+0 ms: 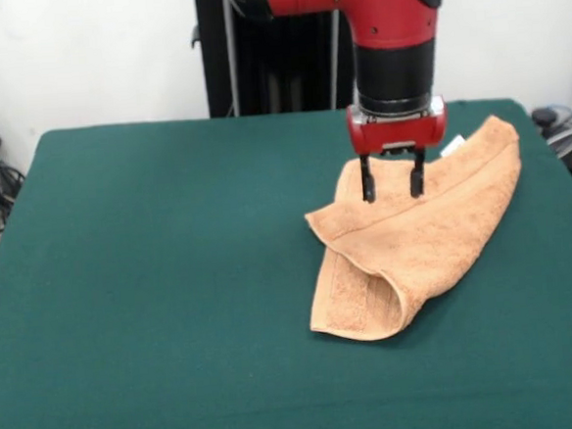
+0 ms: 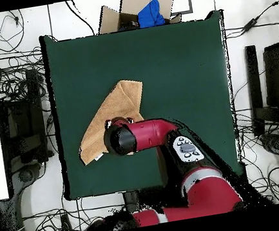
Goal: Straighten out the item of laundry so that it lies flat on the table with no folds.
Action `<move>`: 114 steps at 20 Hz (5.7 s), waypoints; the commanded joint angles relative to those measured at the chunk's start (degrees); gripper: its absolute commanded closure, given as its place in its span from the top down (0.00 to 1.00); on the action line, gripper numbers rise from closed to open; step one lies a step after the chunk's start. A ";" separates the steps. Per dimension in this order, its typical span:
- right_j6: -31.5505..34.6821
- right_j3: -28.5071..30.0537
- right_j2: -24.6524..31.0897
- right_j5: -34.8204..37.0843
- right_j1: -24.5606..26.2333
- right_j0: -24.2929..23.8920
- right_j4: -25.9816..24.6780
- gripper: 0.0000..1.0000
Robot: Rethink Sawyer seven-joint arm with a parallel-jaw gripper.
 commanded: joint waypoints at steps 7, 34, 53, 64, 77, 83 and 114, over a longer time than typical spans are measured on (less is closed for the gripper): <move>-14.07 -5.97 16.00 11.37 3.47 -7.70 -11.12 1.00; -7.58 -8.93 16.72 7.49 11.71 -14.19 -18.91 1.00; -8.93 -4.14 19.29 12.99 5.26 -17.41 -16.42 1.00; -9.12 -3.14 19.97 14.34 4.51 -19.48 -16.98 1.00; -9.33 -3.15 19.24 13.05 5.74 -19.92 -18.51 1.00; -10.28 -3.45 19.06 12.90 6.52 -20.78 -19.24 1.00; -7.70 -2.61 17.60 10.04 8.76 -21.19 -20.81 1.00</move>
